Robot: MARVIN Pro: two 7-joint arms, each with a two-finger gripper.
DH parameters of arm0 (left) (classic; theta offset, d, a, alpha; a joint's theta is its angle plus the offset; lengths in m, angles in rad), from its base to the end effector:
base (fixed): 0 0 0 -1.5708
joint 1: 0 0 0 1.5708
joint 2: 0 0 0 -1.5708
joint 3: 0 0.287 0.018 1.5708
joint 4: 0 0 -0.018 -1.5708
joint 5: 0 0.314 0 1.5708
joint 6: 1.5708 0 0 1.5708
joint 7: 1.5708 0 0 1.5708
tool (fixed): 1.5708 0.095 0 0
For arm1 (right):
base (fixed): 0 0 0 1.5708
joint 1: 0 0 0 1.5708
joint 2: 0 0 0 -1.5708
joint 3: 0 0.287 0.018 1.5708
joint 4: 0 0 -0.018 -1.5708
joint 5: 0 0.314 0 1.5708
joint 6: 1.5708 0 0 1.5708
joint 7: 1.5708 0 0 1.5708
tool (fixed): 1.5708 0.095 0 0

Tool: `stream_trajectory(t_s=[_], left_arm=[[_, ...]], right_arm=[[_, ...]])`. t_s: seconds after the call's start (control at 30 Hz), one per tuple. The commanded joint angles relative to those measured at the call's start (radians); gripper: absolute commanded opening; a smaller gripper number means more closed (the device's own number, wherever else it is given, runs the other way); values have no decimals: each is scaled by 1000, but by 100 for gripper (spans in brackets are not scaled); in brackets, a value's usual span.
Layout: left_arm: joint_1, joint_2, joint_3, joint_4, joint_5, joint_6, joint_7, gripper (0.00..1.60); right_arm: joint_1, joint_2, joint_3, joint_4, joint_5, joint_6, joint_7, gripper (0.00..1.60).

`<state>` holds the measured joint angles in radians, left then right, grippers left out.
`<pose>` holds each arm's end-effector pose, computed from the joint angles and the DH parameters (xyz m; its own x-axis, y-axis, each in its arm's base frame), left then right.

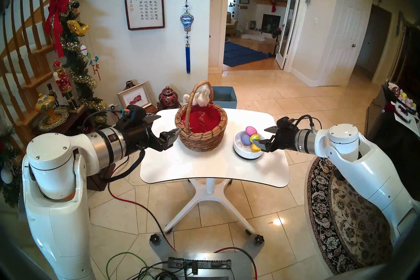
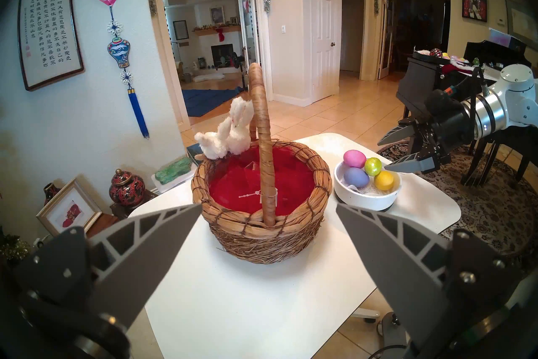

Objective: Put easter egg into basket

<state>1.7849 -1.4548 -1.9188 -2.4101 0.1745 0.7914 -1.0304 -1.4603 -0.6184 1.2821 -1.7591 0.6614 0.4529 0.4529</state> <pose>0.2860 0.0407 -0.1316 0.2101 -0.2423 0.9472 -0.5586 -0.8249 -0.0871 0.4013 -0.0938 -0.2314 0.3495 0.3768 0.8578 0.6629 -0.7464 0.0577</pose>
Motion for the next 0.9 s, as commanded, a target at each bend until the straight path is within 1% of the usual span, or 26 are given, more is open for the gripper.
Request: stream_trajectory(t_s=[0.0, 0.3, 0.87], left_arm=[[-2, 1, 2, -5, 0, 0, 0, 160], [-2, 1, 2, -5, 0, 0, 0, 160], [-2, 1, 2, -5, 0, 0, 0, 160]], right_arm=[[20, -7, -11, 7, -14, -4, 0, 160], [48, -32, -38, 38, -31, -12, 1, 160], [62, -53, -47, 52, -42, -12, 4, 160]])
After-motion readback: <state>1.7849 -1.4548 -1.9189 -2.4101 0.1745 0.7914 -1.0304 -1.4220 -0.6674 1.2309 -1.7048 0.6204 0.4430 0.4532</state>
